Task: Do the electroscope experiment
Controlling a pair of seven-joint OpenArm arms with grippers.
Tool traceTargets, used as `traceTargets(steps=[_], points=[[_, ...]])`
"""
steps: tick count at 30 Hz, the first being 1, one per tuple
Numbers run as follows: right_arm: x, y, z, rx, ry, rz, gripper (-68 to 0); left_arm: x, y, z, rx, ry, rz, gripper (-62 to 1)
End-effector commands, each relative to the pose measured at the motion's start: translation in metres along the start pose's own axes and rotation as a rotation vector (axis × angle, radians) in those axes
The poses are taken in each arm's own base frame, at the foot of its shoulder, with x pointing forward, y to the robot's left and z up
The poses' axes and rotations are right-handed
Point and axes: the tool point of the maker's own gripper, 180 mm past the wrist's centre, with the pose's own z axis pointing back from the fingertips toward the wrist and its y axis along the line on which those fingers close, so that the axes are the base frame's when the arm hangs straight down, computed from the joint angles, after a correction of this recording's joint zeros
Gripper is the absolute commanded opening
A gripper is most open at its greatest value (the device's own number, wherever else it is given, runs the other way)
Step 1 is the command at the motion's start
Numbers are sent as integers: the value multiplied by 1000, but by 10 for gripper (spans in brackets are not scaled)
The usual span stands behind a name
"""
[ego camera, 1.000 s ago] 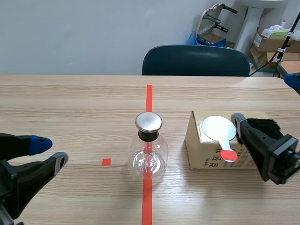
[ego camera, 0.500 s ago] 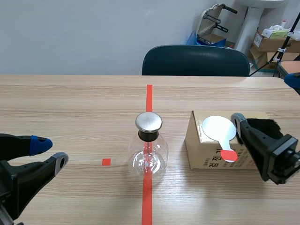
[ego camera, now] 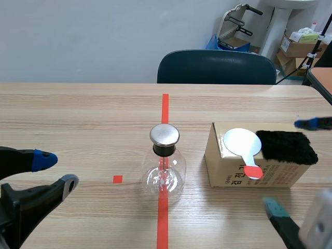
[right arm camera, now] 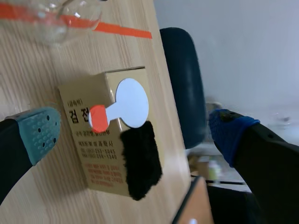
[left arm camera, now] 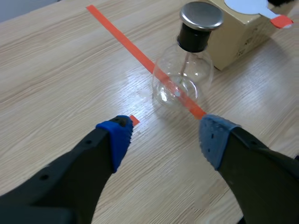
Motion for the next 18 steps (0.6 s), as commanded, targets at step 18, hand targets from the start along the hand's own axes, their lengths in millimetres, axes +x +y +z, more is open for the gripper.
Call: traceTargets(steps=[18], points=[[-60,13,-36,-286,313,302,-12,31,-47,21,-410,-47,101,-201]])
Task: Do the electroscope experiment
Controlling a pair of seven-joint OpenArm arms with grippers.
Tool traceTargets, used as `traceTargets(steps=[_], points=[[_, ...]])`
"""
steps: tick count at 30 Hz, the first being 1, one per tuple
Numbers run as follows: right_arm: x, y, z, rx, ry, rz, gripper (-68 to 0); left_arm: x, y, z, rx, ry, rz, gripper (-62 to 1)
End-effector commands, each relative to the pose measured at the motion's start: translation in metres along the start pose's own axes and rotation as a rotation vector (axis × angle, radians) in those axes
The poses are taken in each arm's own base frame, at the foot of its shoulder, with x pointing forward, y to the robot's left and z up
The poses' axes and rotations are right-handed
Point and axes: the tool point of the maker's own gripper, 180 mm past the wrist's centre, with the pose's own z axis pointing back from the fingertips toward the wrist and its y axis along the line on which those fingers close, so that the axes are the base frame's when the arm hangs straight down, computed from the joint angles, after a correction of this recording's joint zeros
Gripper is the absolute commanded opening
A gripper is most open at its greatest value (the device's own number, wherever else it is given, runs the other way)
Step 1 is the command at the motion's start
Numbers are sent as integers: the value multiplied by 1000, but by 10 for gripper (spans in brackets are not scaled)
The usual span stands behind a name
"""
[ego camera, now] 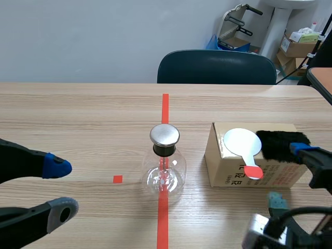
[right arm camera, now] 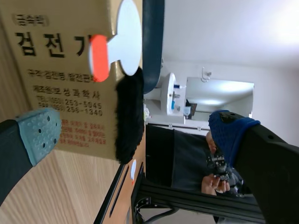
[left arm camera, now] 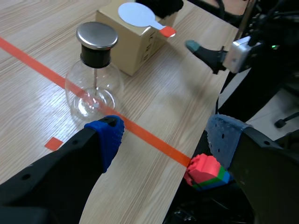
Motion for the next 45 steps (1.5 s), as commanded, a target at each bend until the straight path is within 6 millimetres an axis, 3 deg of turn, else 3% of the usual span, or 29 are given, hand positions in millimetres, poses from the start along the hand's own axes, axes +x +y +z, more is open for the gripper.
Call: traceTargets(steps=[1,6,16,26,39,41,45], points=[[-3,-17,-9,-57,12,10,-12,4,-10,-1,-36,-29,31,-201],[-2,-18,-26,-82,32,8,-12,-4,-23,-2,-87,-4,58,-201],[2,-2,-45,-66,23,21,-12,-15,-33,-4,-110,20,-8,-201],[16,3,-49,-59,-1,23,-12,-27,-10,-11,71,41,-198,-201],[18,5,-48,-54,-2,21,-17,-28,-14,-11,149,-7,-255,-201],[18,5,-48,-54,-2,21,-79,-27,-13,-11,156,-11,-256,-201],[18,5,-48,-54,-2,22,-341,-28,-13,-11,156,-10,-256,-201]])
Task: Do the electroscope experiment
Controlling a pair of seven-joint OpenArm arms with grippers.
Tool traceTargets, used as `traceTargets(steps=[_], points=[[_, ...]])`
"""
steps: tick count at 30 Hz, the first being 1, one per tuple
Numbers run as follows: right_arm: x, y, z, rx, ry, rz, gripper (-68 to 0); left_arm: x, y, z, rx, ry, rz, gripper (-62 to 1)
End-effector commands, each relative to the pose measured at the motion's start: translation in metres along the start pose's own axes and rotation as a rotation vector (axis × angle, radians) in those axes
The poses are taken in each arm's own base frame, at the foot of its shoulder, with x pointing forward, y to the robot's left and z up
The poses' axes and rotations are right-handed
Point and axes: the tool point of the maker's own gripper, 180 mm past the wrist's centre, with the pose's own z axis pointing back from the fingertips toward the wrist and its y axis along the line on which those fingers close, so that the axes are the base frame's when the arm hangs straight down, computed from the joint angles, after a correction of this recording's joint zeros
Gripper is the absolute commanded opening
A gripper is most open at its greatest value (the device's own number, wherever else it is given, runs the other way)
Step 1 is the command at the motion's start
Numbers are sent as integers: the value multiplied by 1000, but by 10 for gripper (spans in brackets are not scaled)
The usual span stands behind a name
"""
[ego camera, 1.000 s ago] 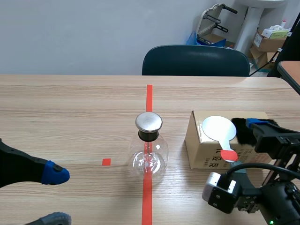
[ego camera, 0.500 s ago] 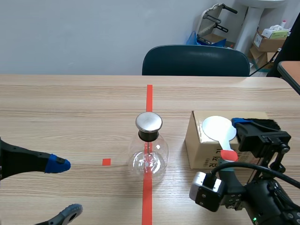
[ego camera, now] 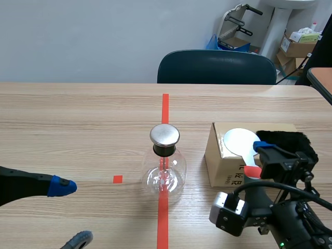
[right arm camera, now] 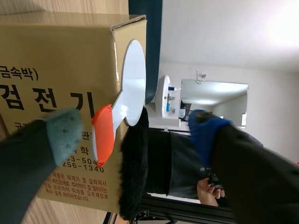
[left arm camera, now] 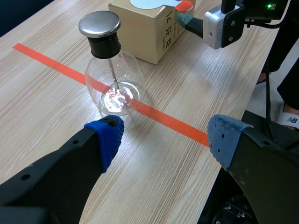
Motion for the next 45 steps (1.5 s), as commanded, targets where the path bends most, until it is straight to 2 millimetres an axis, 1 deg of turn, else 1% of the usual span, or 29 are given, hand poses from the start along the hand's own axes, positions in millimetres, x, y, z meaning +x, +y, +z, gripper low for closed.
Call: traceTargets(steps=[1,4,7,8,13,16,29,38,45], points=[[-3,-8,-3,-27,7,6,-400,6,-2,0,-2,-26,12,-201],[-3,-8,-3,-27,7,6,-552,6,-2,0,-1,-26,12,-201],[-3,-8,-3,-27,7,6,-663,6,-2,0,-1,-26,12,-202],[-3,-8,-3,-27,7,6,-672,6,-2,0,-1,-24,12,-202],[-4,-8,-3,-28,10,7,-673,5,-2,0,-1,-23,12,-202],[-8,-8,-3,-28,31,7,-673,5,-2,0,0,-22,11,-202],[-8,-8,-3,-28,30,7,-673,4,0,0,7,-13,8,-202],[-8,-8,-3,-28,29,7,-673,15,0,0,9,-72,6,-202],[-7,-8,-3,-29,29,7,-673,16,0,0,9,-80,6,-202]])
